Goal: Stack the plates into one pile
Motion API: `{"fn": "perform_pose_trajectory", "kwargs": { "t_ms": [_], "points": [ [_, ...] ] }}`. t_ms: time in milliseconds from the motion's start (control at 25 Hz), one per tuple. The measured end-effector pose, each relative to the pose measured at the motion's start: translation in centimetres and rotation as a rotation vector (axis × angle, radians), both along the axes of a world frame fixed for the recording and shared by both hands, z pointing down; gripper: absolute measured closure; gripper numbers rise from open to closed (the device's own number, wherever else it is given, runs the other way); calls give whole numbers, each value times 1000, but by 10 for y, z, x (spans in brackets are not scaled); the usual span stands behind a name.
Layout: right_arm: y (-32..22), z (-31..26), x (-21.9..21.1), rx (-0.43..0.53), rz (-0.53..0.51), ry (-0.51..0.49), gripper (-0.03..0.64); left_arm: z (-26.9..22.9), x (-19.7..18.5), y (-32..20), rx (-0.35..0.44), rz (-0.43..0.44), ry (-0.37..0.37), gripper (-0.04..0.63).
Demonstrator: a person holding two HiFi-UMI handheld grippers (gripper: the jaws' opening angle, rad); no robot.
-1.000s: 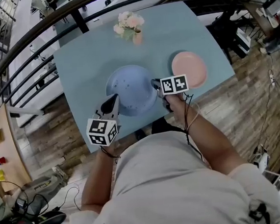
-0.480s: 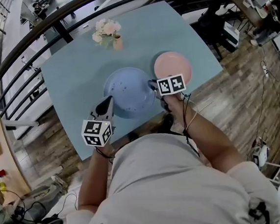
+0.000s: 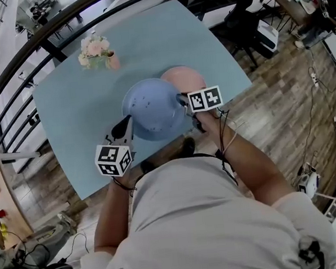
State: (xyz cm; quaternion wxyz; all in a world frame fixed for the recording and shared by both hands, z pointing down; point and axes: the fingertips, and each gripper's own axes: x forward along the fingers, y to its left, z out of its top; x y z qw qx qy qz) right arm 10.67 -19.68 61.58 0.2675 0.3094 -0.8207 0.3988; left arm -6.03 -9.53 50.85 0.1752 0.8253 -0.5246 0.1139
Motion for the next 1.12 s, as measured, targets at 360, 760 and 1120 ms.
{"fn": "perform_pose_trajectory", "kwargs": {
  "t_ms": [360, 760, 1120],
  "points": [
    [-45, 3, 83, -8, 3, -16, 594, -2, 67, -45, 2, -44, -11, 591],
    [-64, 22, 149, -56, 20, -34, 592, -2, 121, -72, -24, -59, -35, 591],
    [-69, 51, 176, -106, 52, -16, 589, 13, 146, -80, -71, -18, -52, 591]
  ]
}}
